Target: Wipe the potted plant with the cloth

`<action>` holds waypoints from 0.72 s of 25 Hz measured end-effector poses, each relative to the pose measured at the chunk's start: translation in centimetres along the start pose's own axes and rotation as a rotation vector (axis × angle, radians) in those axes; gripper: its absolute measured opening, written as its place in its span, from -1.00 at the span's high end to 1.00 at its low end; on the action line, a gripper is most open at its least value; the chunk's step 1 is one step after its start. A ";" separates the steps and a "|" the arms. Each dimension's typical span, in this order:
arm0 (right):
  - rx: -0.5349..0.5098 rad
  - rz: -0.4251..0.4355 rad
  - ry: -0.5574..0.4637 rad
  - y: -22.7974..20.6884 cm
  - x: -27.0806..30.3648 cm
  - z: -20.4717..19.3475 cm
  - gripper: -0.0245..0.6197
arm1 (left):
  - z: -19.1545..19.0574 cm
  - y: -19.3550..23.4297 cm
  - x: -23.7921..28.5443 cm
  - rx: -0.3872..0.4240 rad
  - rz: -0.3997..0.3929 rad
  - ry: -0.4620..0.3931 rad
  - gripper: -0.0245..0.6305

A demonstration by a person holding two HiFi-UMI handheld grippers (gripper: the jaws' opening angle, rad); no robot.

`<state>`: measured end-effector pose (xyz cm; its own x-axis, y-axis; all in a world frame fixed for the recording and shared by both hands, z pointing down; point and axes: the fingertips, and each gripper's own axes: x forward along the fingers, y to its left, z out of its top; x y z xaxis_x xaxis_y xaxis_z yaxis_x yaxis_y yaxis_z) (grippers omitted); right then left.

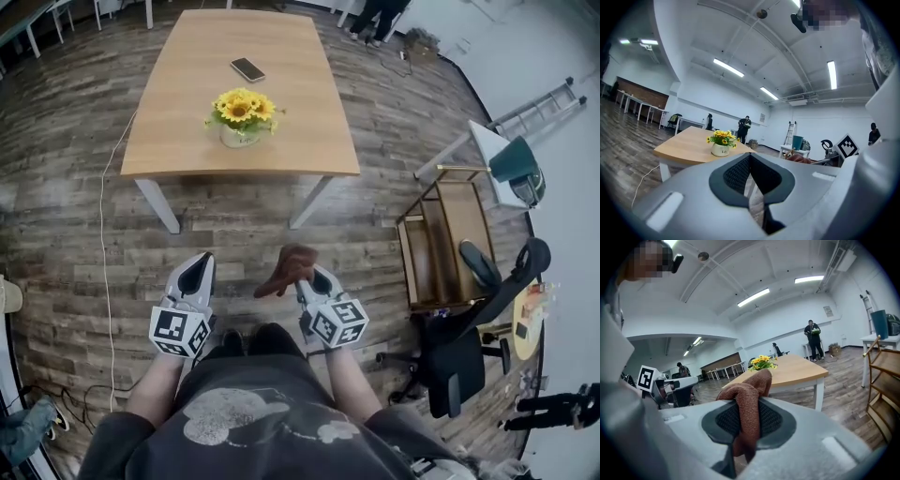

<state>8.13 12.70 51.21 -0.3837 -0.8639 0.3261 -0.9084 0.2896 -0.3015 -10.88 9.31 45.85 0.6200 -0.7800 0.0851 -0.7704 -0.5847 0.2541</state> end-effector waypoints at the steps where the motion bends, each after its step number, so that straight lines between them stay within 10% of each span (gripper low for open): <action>1: 0.000 -0.004 -0.003 -0.3 0.4 0.3 0.77 | 0.1 0.4 0.2 -0.003 0.003 -0.002 0.87; 18: -0.008 0.065 -0.054 -6.7 14.4 8.7 0.77 | 1.0 8.4 10.1 0.026 0.164 0.026 0.87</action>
<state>10.16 -5.33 50.12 -0.4327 -0.8641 0.2571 -0.8832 0.3490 -0.3133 -11.29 -3.70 47.90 0.4889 -0.8596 0.1488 -0.8650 -0.4557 0.2098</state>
